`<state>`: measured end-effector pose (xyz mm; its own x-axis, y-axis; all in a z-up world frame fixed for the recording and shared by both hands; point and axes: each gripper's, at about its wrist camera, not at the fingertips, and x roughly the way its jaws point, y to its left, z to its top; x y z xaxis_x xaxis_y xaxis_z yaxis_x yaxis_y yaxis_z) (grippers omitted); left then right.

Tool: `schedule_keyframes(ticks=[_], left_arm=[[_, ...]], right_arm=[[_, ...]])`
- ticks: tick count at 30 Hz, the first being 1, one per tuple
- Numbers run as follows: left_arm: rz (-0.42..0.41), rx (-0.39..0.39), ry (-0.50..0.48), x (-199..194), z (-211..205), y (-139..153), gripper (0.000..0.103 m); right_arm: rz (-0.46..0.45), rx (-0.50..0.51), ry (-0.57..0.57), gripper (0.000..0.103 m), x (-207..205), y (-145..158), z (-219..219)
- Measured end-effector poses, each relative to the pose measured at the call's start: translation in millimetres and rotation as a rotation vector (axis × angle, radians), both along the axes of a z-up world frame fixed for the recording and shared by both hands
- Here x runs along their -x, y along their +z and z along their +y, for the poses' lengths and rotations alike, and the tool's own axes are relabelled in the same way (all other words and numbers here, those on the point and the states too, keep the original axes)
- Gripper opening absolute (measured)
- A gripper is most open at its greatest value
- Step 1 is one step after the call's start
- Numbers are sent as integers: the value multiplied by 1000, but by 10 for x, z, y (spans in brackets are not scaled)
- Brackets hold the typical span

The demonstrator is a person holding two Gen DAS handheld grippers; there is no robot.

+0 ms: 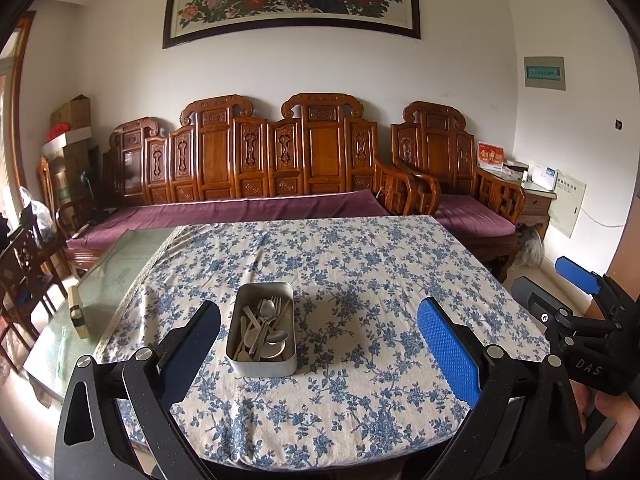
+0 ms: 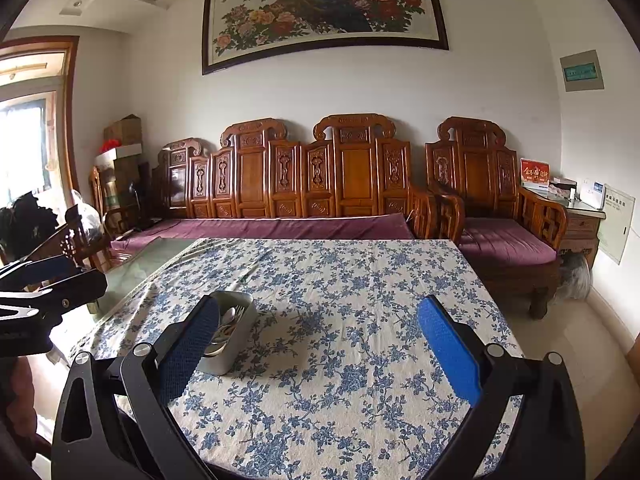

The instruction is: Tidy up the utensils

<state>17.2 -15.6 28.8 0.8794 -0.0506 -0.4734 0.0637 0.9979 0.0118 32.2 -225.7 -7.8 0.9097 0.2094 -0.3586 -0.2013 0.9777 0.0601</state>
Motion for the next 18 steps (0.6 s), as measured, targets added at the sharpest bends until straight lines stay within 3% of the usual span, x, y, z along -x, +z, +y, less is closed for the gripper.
schedule_keyframes(ticks=[18], left_arm=[[7,7,-4,0,-11,-5,95]], right_arm=[[2,-3,1,100,-2,10,0]])
